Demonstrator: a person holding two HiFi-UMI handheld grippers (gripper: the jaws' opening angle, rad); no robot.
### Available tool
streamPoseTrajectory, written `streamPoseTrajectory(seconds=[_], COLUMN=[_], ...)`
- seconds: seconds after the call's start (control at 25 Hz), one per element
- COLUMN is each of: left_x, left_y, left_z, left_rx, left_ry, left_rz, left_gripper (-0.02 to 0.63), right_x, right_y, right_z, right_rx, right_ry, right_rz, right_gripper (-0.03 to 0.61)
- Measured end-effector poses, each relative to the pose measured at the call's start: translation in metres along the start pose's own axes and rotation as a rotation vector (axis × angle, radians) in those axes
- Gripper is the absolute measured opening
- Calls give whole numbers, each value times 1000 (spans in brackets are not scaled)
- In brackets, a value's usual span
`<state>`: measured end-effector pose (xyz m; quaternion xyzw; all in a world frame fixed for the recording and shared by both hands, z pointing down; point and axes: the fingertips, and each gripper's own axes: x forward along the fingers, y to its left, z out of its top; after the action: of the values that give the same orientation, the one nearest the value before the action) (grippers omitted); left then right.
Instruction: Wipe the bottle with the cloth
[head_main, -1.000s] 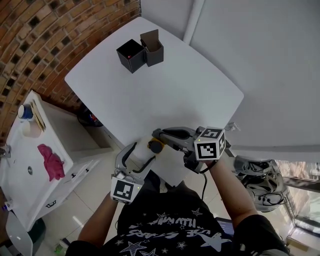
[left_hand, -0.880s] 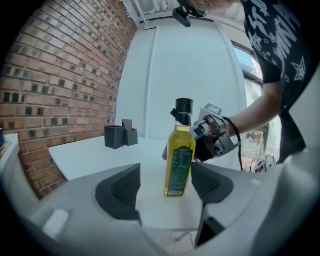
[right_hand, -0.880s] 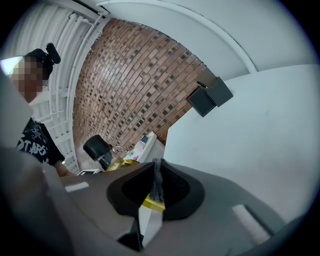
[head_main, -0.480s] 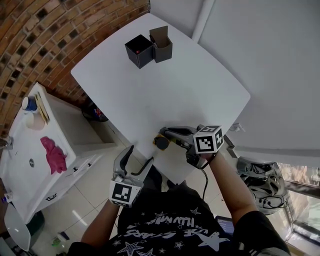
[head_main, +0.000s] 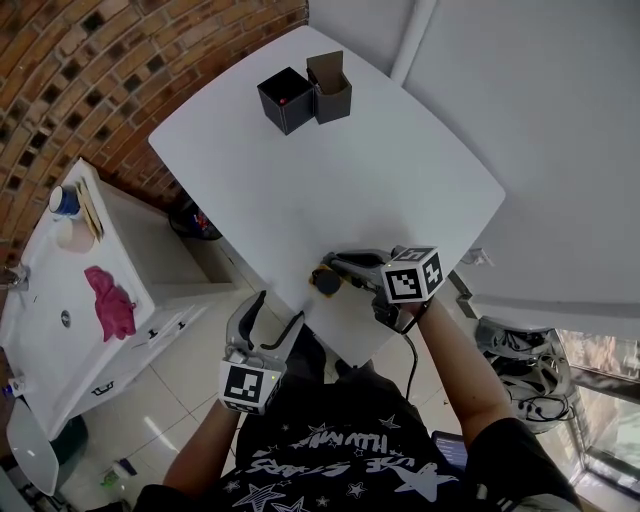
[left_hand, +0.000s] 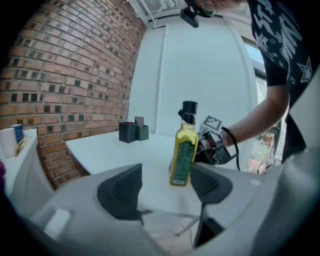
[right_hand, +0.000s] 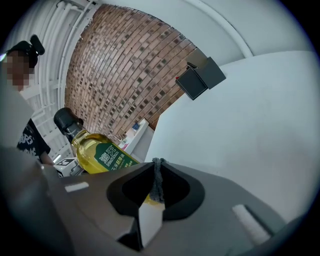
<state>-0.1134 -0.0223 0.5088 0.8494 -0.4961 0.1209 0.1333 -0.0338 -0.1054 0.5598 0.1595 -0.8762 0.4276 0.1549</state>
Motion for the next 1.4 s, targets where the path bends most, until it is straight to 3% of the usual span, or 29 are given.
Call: streamPoseTrajectory(seconds=[0.24, 0.36, 0.48, 0.6, 0.72, 0.84, 1.0, 1.08, 1.24, 1.4], left_x=[-3, -6, -19, -39, -55, -66, -75, -72, -63, -58], left_y=[3, 12, 30, 43, 44, 35, 18, 10, -9, -24], left_z=[13, 25, 48, 88, 121, 149, 170, 170, 156, 145], left_rx=[-26, -50, -20, 8, 34, 44, 22, 7, -4, -7], left_ry=[-10, -46, -118, -213, -307, -363, -399, -385, -337, -309], left_rz=[54, 113, 226, 360, 416, 431, 437, 431, 409, 390], left_gripper=[290, 259, 213, 92, 41, 5, 5, 5, 3, 3], right_x=[-9, -30, -62, -101, -138, -171, -195, -193, -185, -185], right_y=[1, 7, 23, 47, 81, 119, 171, 180, 174, 172], right_z=[4, 20, 47, 76, 98, 110, 104, 91, 67, 58], right_rx=[-59, -71, -127, -242, -433, -589, -714, -748, -698, -719], right_ry=[-22, -114, -253, -402, -527, -656, -795, -800, -765, -736], right_rz=[-40, -74, -127, -210, -313, -412, -477, -488, -476, -474], right_gripper=[41, 41, 41, 40, 41, 41, 41, 40, 40, 40])
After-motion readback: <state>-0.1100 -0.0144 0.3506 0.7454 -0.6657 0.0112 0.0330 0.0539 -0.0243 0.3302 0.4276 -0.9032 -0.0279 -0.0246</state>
